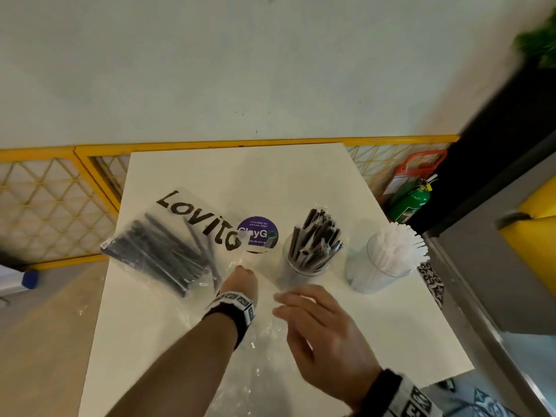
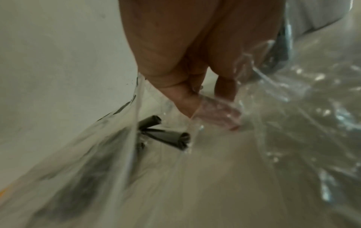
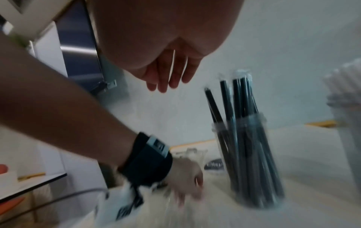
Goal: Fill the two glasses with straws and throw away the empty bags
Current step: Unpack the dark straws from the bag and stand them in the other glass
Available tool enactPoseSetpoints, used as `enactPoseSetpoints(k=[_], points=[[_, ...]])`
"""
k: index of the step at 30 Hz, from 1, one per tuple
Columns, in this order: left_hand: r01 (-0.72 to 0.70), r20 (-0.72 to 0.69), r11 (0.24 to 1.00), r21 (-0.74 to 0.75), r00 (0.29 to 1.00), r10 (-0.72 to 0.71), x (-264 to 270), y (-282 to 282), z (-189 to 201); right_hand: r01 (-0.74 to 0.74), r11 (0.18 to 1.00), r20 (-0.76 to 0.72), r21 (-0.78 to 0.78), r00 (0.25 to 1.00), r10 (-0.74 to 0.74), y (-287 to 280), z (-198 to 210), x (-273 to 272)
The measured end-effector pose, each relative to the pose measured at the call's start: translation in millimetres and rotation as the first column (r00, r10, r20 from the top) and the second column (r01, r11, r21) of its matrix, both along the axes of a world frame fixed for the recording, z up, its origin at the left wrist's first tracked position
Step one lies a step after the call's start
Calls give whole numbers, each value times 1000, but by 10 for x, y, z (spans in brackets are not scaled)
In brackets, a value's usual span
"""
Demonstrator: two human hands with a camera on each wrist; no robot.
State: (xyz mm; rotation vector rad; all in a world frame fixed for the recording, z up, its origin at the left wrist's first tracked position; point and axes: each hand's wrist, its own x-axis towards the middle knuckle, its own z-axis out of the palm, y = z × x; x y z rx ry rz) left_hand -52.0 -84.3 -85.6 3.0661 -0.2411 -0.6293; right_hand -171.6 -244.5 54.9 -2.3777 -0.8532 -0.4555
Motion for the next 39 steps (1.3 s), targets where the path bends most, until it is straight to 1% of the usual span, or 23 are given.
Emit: enactPoseSetpoints(k=[2,5,6,7,8,9,11,14,15,16,18,21,22,24,25,26,27,29,31,32,34,35,39], points=[[4,5,1000,-10,1000,-4,47,22,25,-27,999,-56,-19,998,26,-33,-141,-139],[-121,18,968,-220,992,128,87,78,204,8,1000,-178,-27,984,-12,-97,-282,-272],[-163,51,929,-332,980,190,84,114,299,29,998,-287,-64,957,-46,-86,-282,-292],[-164,98,882,-442,968,229,61,152,401,25,989,-426,-148,901,-86,-57,-288,-307],[-138,131,825,-548,960,248,23,195,505,-40,960,-562,-278,817,-129,-19,-320,-322],[-102,144,758,-644,957,251,-17,248,614,-145,906,-643,-397,748,-162,22,-386,-328],[-60,123,646,-761,964,234,-112,362,844,-270,810,-667,-521,721,-189,139,-597,-292],[-176,-32,520,-836,962,273,-273,528,1137,-231,810,-689,-539,674,-267,324,-987,-138],[-201,-71,506,-839,962,265,-354,570,1209,-206,825,-707,-526,646,-289,368,-1089,-82],[-198,-78,522,-830,967,243,-445,612,1254,-190,838,-720,-512,626,-298,406,-1168,-23],[-143,-21,608,-781,979,204,-637,703,1250,-166,871,-747,-463,602,-282,469,-1228,77],[-116,-15,729,-674,990,143,-876,850,1027,-75,941,-771,-330,597,-222,475,-1197,142],[-124,-42,787,-605,991,124,-952,880,928,-17,959,-778,-283,589,-219,435,-1202,148],[-119,-50,904,-412,993,107,-1071,914,718,148,976,-837,-163,503,-216,336,-1185,136],[-121,-45,936,-331,993,112,-1117,932,620,221,967,-856,-125,468,-218,283,-1171,112],[-137,-50,953,-272,991,128,-1155,946,540,268,957,-855,-108,466,-228,232,-1152,79],[-165,-59,958,-235,986,155,-1180,966,464,284,952,-826,-118,505,-253,191,-1122,46],[-238,-86,945,-225,971,224,-1215,1005,345,257,954,-698,-157,654,-291,152,-1011,-45],[-291,-94,923,-252,956,276,-1233,1017,276,148,977,-509,-151,836,-206,223,-885,-138],[-307,-91,910,-278,952,293,-1237,1013,262,61,983,-444,-173,886,-133,292,-851,-179],[-341,-96,863,-373,939,330,-1231,1011,294,-83,954,-389,-287,921,-36,489,-839,-225],[-358,-104,830,-428,932,348,-1222,1021,331,-110,937,-381,-333,924,-27,588,-868,-225],[-377,-128,708,-597,916,380,-1150,1114,524,-47,893,-310,-448,945,-106,838,-942,-163]])
